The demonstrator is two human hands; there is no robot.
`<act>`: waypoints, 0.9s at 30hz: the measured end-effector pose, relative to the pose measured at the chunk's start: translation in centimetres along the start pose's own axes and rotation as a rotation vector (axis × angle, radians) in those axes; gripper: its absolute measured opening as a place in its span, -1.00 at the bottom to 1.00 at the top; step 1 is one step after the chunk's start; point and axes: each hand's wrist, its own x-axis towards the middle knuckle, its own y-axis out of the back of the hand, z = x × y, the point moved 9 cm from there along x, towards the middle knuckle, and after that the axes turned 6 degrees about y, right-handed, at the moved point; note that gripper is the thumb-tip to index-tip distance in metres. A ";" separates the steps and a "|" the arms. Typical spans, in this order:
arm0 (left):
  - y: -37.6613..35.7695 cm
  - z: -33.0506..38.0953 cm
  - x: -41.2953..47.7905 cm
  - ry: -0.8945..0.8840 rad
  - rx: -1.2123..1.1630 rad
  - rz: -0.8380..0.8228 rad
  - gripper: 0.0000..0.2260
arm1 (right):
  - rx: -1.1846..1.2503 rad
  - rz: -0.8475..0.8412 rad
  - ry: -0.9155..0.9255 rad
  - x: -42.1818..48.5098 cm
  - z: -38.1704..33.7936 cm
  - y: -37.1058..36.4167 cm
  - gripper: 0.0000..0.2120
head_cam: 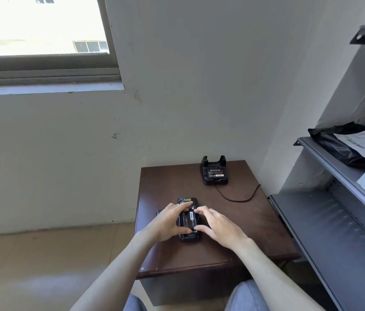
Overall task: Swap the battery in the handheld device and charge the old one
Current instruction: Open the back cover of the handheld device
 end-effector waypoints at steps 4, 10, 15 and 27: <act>0.1 -0.5 0.2 0.011 -0.048 0.000 -0.23 | -0.013 0.008 0.006 -0.4 -0.4 0.3 -0.57; 0.3 0.0 0.2 0.028 -0.044 -0.006 -0.21 | 0.101 0.125 -0.114 -0.6 0.0 1.4 -0.76; 1.0 0.5 -0.3 0.011 -0.006 0.033 -0.22 | 0.462 0.118 -0.432 -0.1 2.6 -0.1 -0.83; 1.8 2.7 -0.2 -0.066 -0.070 0.122 -0.23 | 0.934 0.123 -0.648 -1.3 3.1 -0.5 -0.78</act>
